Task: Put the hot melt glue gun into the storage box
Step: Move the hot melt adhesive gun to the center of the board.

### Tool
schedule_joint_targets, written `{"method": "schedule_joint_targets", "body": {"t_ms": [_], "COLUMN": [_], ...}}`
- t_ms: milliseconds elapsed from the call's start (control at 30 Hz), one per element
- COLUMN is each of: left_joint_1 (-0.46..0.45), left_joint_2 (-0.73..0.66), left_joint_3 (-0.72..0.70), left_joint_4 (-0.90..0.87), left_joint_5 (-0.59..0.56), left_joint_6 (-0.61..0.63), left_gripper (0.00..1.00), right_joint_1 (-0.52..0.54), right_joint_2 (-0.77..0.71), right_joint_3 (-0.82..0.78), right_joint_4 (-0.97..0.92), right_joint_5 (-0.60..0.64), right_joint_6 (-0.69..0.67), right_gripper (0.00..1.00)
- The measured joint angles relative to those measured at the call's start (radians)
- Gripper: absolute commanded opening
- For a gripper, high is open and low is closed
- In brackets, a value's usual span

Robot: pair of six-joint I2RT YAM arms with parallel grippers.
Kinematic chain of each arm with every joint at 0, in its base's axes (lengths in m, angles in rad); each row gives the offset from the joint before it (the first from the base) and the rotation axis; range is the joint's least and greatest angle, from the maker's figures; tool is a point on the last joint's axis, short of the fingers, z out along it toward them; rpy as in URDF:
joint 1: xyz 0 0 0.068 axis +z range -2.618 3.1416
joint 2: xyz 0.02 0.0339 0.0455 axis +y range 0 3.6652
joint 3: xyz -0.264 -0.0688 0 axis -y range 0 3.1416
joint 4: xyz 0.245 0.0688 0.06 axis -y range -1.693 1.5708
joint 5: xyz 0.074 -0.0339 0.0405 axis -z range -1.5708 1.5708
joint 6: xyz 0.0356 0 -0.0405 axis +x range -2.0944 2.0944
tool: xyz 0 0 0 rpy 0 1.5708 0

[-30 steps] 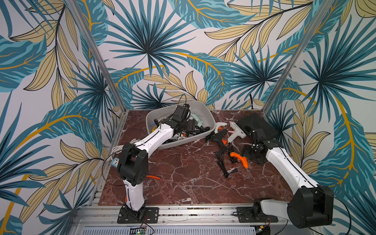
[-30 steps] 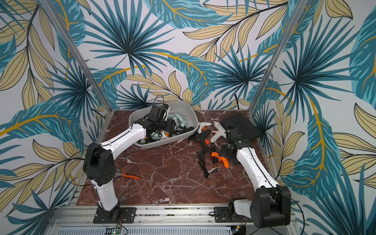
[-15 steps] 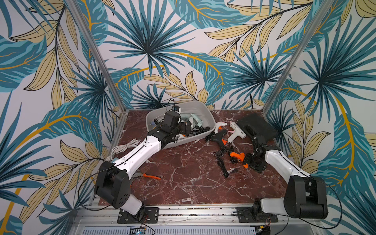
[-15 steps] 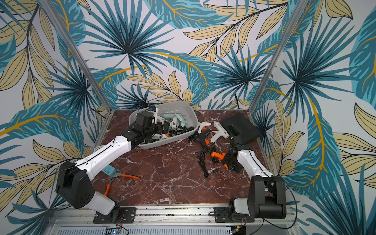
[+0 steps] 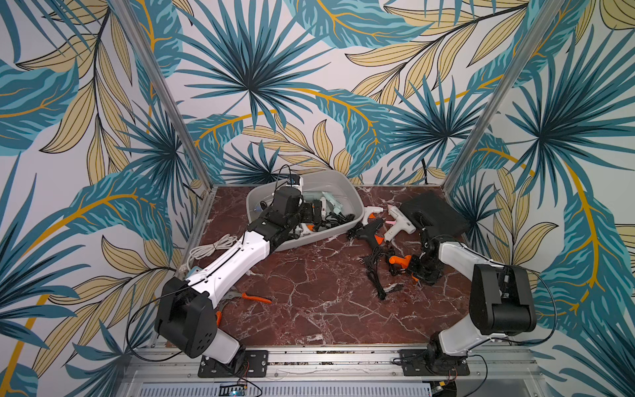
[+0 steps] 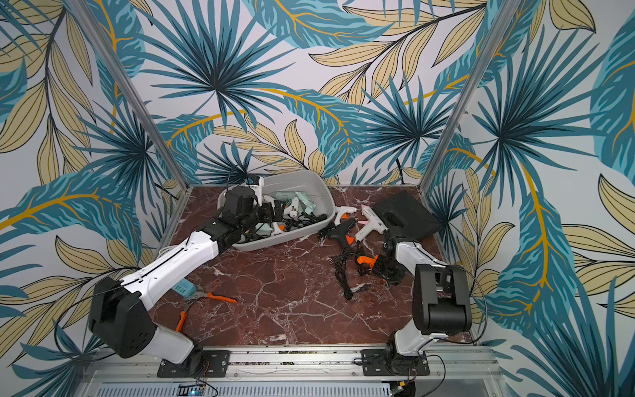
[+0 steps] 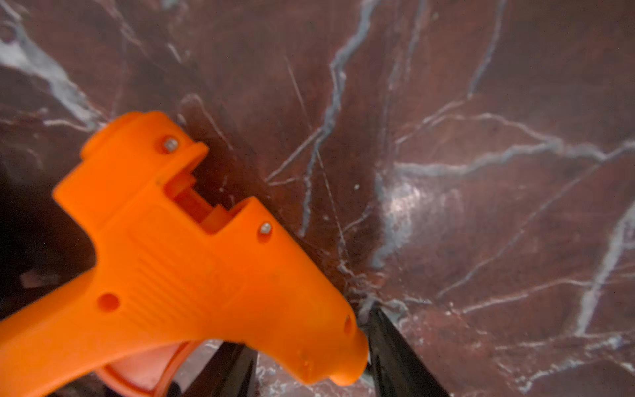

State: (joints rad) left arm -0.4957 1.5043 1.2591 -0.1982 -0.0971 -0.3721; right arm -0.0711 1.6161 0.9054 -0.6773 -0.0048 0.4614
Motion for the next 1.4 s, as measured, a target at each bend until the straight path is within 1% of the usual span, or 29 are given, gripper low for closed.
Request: {"method": "schedule_joint_targets", "body": {"t_ms": [133,267,667,767,867,900,933,1000,1100,1133,1233,1400], "left_joint_1": [0.000,0.000,0.005,0.006,0.006,0.007,0.006,-0.001,-0.026,-0.039,-0.072,-0.124], "left_joint_2": [0.000,0.001,0.021,0.025,0.040,0.051,0.068,0.110,0.188,0.218,0.302,0.427], "left_joint_3": [0.000,0.000,0.000,0.000,0.001,0.007,0.017,0.043,0.094,0.113,0.164,0.253], "left_joint_4": [0.000,0.001,0.002,0.002,0.009,0.011,0.016,0.026,0.035,0.038,0.053,0.057], "left_joint_5": [0.000,0.001,0.017,0.044,0.116,0.160,0.208,0.292,0.395,0.424,0.501,0.597], "left_joint_6": [0.000,-0.002,-0.007,-0.011,0.013,0.033,0.059,0.120,0.226,0.262,0.343,0.459], "left_gripper": [1.00,1.00,1.00,1.00,1.00,0.99,0.96,0.94,0.92,0.92,0.81,0.80], "right_joint_1": [0.000,0.000,0.001,0.004,0.005,0.005,0.005,0.005,0.006,0.006,0.006,0.006], "right_joint_2": [0.046,0.079,0.146,0.162,0.171,0.172,0.172,0.173,0.174,0.174,0.174,0.174], "right_joint_3": [0.052,0.090,0.180,0.193,0.205,0.207,0.208,0.209,0.211,0.211,0.211,0.211], "right_joint_4": [-0.007,-0.018,-0.042,-0.047,-0.056,-0.056,-0.056,-0.053,-0.050,-0.048,-0.042,-0.031], "right_joint_5": [-0.008,-0.007,-0.020,-0.027,-0.029,-0.032,-0.034,-0.042,-0.054,-0.060,-0.078,-0.108], "right_joint_6": [-0.024,-0.058,-0.266,-0.310,-0.339,-0.346,-0.352,-0.360,-0.367,-0.369,-0.372,-0.372], "right_gripper": [0.63,0.66,0.67,0.67,0.65,0.65,0.64,0.63,0.59,0.58,0.57,0.57]}}
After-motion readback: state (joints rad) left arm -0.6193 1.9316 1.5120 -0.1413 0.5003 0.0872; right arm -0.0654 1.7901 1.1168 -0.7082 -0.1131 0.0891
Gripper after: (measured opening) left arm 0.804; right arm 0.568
